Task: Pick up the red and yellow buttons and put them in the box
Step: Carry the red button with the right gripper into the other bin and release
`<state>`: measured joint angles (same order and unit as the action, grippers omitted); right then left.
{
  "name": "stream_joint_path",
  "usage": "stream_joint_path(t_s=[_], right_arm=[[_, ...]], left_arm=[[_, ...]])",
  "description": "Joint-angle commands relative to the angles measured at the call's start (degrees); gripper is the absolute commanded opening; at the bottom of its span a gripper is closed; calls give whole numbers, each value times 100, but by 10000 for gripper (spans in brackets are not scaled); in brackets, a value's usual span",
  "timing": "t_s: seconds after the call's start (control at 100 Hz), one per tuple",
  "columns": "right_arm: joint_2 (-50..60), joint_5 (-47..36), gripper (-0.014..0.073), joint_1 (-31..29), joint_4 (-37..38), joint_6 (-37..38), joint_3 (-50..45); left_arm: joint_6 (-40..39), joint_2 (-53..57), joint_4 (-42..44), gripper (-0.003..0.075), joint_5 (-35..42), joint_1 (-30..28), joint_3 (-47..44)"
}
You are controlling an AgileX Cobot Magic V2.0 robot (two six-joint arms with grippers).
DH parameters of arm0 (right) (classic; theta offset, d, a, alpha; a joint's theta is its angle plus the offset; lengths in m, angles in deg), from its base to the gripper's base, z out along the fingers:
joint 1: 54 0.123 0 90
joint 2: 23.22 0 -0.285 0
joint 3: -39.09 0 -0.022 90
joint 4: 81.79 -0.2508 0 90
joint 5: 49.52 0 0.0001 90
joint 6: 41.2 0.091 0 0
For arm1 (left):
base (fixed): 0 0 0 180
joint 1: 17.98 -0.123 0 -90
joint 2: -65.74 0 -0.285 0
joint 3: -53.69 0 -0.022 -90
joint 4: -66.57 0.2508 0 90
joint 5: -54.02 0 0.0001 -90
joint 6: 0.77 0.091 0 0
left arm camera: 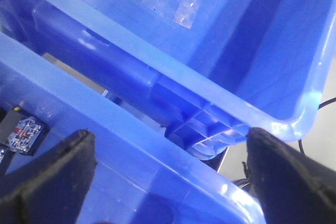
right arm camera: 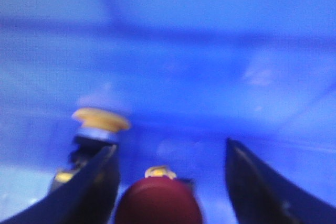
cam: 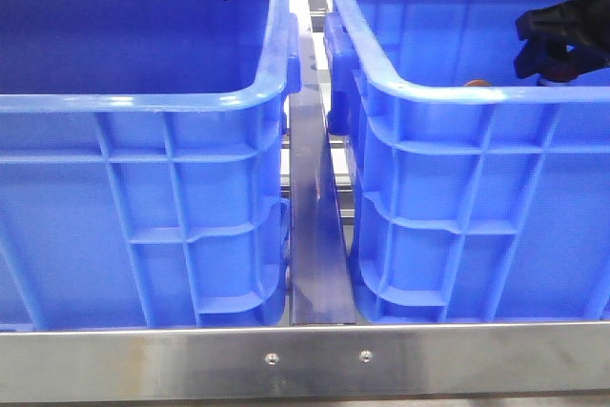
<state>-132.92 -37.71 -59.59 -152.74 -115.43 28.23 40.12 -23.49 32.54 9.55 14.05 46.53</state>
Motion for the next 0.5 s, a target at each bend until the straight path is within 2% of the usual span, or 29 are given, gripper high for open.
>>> stream_joint_path(t_s=[0.0,0.21,0.49], right_arm=[[296,33,487,-9,-41,-49,155],[529,-11,487,-9,-41,-49,155],[1388,226,487,-33,-41,-49,20]], left_arm=[[-9,213,-191,545,214,36,155],[-9,213,-191,545,214,36,155],[-21,213,-191,545,292,36,155]])
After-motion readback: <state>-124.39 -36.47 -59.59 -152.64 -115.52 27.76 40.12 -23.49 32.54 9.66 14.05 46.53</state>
